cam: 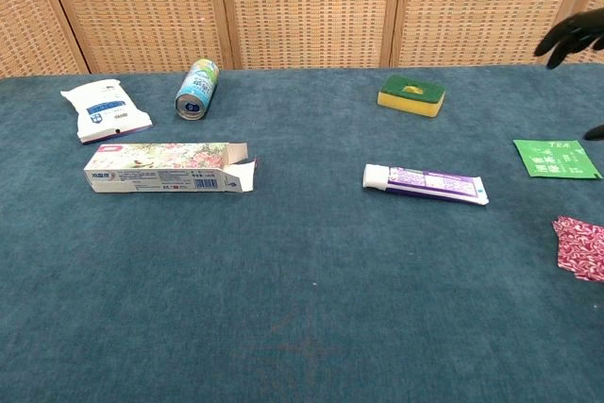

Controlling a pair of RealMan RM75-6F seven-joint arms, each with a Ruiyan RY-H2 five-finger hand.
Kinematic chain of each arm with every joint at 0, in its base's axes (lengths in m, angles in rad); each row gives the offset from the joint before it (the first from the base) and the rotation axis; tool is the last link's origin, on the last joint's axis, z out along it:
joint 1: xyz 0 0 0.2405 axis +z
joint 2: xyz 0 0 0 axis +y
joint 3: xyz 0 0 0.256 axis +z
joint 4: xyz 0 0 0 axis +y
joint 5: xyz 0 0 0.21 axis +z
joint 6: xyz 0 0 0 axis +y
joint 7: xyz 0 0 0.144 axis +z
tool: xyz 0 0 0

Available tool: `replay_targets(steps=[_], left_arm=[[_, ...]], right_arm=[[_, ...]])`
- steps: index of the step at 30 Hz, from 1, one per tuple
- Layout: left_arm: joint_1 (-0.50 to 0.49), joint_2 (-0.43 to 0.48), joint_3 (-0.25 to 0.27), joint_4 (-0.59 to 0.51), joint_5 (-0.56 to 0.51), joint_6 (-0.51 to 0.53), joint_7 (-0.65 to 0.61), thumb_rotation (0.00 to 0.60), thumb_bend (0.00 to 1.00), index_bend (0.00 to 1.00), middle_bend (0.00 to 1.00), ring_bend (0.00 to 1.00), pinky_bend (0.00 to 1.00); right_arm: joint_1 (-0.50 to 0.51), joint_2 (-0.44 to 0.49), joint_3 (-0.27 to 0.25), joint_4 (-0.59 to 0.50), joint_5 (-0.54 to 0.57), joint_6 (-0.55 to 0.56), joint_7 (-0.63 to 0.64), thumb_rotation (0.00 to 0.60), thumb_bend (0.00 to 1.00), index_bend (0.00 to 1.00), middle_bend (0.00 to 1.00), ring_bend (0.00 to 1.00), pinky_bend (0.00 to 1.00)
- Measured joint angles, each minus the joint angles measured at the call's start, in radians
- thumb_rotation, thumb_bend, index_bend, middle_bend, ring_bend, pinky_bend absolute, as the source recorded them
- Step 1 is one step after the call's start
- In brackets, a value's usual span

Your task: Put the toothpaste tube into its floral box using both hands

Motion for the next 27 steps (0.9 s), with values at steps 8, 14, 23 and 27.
replay_targets(steps=[8, 14, 23, 27], left_arm=[[-0.012, 0.002, -0.014, 0.003, -0.035, -0.020, -0.003, 0.600, 0.15, 0.00, 0.00, 0.00, 0.00], [-0.021, 0.000, -0.022, 0.005, -0.061, -0.036, 0.003, 0.600, 0.15, 0.00, 0.00, 0.00, 0.00], [-0.027, 0.004, -0.030, 0.005, -0.089, -0.048, -0.003, 0.600, 0.15, 0.00, 0.00, 0.00, 0.00], [-0.033, 0.005, -0.035, 0.007, -0.105, -0.056, -0.006, 0.600, 0.15, 0.00, 0.00, 0.00, 0.00]], right_arm=[[0.130, -0.168, 0.033, 0.064, 0.274, -0.056, -0.186, 0.600, 0.20, 0.25, 0.31, 0.23, 0.20], [0.232, -0.313, 0.040, 0.127, 0.476, -0.023, -0.352, 0.600, 0.22, 0.26, 0.32, 0.23, 0.20], [0.337, -0.459, 0.047, 0.286, 0.638, 0.015, -0.458, 0.600, 0.27, 0.27, 0.33, 0.24, 0.20], [0.363, -0.511, 0.042, 0.342, 0.671, 0.023, -0.468, 0.600, 0.28, 0.27, 0.33, 0.24, 0.20]])
